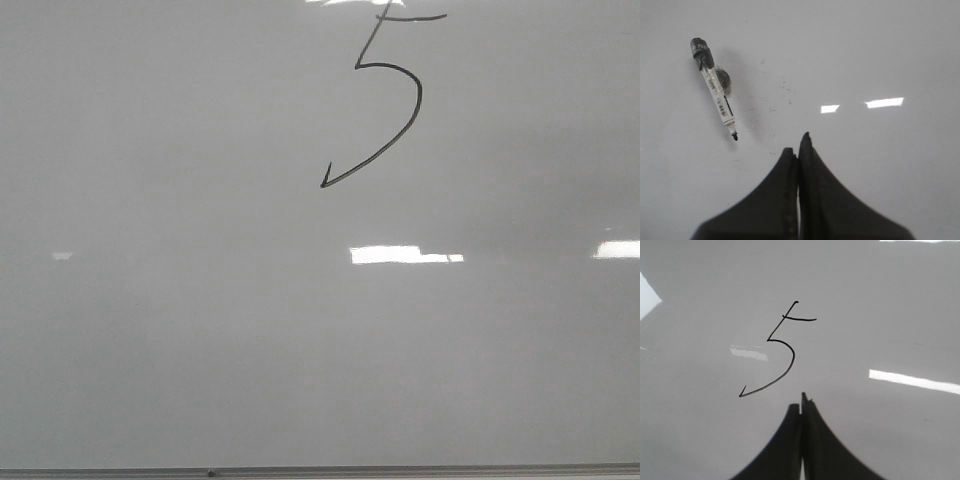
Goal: Write number 5 on whiteboard
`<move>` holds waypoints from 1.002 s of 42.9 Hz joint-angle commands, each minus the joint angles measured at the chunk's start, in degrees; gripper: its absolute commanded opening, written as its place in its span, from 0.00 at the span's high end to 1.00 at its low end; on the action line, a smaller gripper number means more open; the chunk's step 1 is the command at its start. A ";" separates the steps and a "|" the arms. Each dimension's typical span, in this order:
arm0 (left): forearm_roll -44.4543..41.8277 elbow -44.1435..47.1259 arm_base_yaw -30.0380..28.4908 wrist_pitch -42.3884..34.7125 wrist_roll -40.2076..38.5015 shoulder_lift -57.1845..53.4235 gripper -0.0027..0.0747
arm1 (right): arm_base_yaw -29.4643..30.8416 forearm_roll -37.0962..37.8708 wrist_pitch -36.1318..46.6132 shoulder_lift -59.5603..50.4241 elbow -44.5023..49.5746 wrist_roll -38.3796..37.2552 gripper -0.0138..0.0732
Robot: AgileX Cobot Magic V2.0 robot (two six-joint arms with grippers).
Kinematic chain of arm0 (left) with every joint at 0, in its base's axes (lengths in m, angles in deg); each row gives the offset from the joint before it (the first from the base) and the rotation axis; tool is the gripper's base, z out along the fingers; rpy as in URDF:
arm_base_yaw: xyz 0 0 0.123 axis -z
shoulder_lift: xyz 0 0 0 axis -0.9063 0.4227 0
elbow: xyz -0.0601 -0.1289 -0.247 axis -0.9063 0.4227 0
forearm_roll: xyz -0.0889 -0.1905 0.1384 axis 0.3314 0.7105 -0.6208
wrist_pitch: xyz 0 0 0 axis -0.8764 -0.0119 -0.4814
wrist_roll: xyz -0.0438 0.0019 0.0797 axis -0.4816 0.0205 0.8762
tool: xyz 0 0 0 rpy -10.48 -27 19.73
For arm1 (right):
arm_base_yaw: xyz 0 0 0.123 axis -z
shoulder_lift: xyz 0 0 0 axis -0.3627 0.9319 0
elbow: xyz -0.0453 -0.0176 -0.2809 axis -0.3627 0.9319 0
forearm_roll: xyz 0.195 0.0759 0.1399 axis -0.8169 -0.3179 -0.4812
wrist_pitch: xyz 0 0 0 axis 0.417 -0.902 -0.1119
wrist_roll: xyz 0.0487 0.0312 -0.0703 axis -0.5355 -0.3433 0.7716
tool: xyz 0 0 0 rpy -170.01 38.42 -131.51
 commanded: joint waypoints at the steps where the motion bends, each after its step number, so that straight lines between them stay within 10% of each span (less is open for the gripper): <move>1: 0.53 0.32 0.01 -5.34 -0.55 -0.87 0.99 | 0.36 -0.71 3.08 0.47 -1.60 0.26 0.91; 43: 0.53 0.32 0.01 -5.34 -0.55 -0.87 0.99 | 0.36 2.04 2.93 0.28 -1.60 -0.04 0.91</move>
